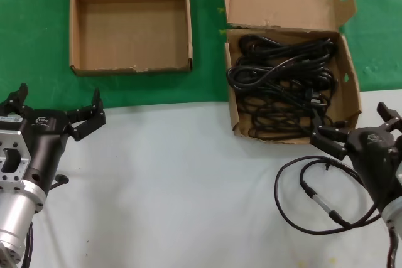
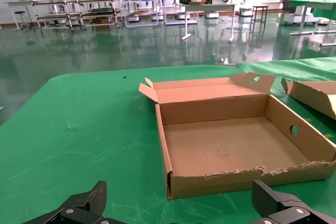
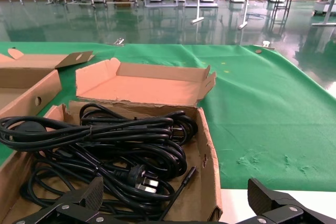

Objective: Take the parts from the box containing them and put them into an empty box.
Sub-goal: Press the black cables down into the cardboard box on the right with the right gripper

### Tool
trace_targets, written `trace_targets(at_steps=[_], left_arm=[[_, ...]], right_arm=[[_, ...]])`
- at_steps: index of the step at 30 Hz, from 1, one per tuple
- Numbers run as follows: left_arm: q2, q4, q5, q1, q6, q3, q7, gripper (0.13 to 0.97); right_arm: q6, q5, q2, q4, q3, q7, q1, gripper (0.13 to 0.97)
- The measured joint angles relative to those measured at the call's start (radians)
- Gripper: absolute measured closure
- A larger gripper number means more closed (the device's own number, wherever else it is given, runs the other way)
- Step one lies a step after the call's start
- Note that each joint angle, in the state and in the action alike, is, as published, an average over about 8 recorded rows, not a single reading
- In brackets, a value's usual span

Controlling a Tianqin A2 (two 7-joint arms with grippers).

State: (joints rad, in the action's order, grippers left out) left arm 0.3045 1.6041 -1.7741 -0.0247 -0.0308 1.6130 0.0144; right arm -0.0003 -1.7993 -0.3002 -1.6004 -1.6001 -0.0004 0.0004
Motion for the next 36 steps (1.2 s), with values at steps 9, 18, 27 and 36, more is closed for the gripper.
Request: trace_targets(at_steps=[9,18,27,36], left_arm=[[0.000,0.000,0.000,0.000,0.000,0.000,0.000,0.132],[0.000,0.000,0.000,0.000,0.000,0.000,0.000,0.146],[0.000,0.000,0.000,0.000,0.000,0.000,0.000,0.222],[0.000,0.000,0.000,0.000,0.000,0.000,0.000,0.363]], right_arm=[[0.000,0.000,0.000,0.000,0.000,0.000,0.000,0.129],[0.000,0.000,0.000,0.000,0.000,0.000,0.000,0.129],[-0.002,0.001,0.001,-0.002,0.002,-0.001,-0.001,0.129],[-0.076,0.016,-0.011,-0.039,0.041,-0.069,-0.002,0.129]])
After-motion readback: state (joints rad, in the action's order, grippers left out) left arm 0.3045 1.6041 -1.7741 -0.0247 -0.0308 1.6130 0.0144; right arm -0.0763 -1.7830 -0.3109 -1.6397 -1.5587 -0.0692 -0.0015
